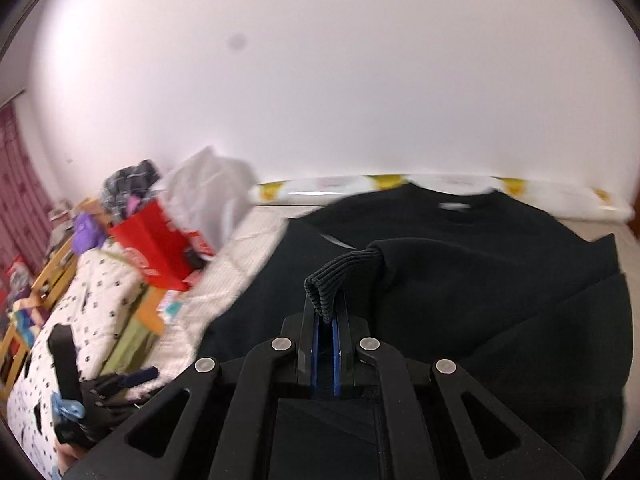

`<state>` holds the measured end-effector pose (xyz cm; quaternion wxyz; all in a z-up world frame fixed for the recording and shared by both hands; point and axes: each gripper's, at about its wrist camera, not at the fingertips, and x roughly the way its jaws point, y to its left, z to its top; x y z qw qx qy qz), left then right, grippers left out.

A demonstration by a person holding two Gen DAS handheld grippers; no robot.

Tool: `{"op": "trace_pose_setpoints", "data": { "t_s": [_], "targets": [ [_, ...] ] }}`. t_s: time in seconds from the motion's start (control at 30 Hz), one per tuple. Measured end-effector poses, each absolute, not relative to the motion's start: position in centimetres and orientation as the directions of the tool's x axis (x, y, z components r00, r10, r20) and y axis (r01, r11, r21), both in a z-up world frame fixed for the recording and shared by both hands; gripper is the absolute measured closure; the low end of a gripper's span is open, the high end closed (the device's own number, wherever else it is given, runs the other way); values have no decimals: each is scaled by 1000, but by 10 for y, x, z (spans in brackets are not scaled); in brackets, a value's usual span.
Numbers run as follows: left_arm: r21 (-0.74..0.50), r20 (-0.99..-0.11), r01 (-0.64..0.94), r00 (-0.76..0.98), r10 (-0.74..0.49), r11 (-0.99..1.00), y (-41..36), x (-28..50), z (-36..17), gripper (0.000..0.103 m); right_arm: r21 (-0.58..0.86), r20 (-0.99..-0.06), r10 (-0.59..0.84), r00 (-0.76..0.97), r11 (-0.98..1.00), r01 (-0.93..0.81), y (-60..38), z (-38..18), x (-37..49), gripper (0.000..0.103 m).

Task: Fold small clothes
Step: 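Carry the sleeve across the body with the right tool and release it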

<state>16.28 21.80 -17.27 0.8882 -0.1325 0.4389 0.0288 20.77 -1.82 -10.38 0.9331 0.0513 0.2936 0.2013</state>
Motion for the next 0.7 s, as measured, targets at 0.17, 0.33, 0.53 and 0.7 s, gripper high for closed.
{"op": "trace_pose_setpoints", "data": {
  "t_s": [0.17, 0.33, 0.53, 0.7],
  "targets": [
    [-225, -784, -183, 617, -67, 957, 228, 165, -174, 46, 219, -544, 457, 704, 887, -407, 20, -111, 225, 98],
    [-277, -767, -118, 624, -146, 953, 208, 181, -169, 45, 245, -578, 487, 655, 869, -429, 8, -127, 227, 67],
    [-299, -755, -24, 618, -221, 954, 173, 216, -157, 45, 62, -571, 298, 765, 945, -322, -64, -134, 199, 49],
    [-299, -745, 3, 624, -235, 954, 154, 249, -151, 46, -41, -624, 99, 775, 986, -159, -138, -160, 186, 49]
  ]
}}
